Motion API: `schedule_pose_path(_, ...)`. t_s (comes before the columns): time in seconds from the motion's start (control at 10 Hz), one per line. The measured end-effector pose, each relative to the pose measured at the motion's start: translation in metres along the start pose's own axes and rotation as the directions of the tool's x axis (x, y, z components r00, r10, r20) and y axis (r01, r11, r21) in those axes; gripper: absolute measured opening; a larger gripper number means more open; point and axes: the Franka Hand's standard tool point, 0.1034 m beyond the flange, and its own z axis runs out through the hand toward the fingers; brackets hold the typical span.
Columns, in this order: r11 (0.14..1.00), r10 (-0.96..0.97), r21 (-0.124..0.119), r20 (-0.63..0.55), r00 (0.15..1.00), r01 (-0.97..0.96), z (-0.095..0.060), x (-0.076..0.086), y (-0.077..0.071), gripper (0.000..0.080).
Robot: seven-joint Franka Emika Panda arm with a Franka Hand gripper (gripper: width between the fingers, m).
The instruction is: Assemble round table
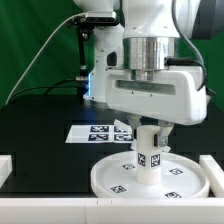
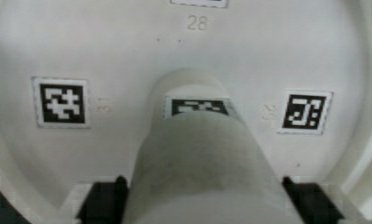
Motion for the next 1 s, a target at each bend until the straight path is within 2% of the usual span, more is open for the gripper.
schedule_pose_path(0.1, 0.989, 0.146, 0.016, 0.025, 0.989, -0.146, -0.0006, 0.0012, 0.0019, 0.0406)
schedule_pose_path(0.3, 0.93, 0.366, 0.006, 0.063, 0.929, -0.367, -0.0009, 0.0, 0.0025, 0.0406)
schedule_pose_path(0.5, 0.905, 0.424, 0.001, 0.063, 0.903, -0.425, -0.0003, -0.0008, 0.0023, 0.0406)
schedule_pose_path(0.6, 0.916, 0.399, 0.002, 0.063, 0.915, -0.4, -0.0001, -0.0008, 0.0024, 0.0406)
schedule_pose_path(0.7, 0.941, 0.337, 0.005, 0.063, 0.939, -0.338, 0.0, -0.0004, 0.0028, 0.056)
schedule_pose_path(0.8, 0.99, 0.138, 0.009, 0.074, 0.988, -0.139, -0.0008, 0.0018, 0.003, 0.0624)
schedule_pose_path(1.0, 0.992, -0.124, 0.021, 0.109, 0.986, 0.122, 0.0006, -0.0008, 0.0057, 0.0644)
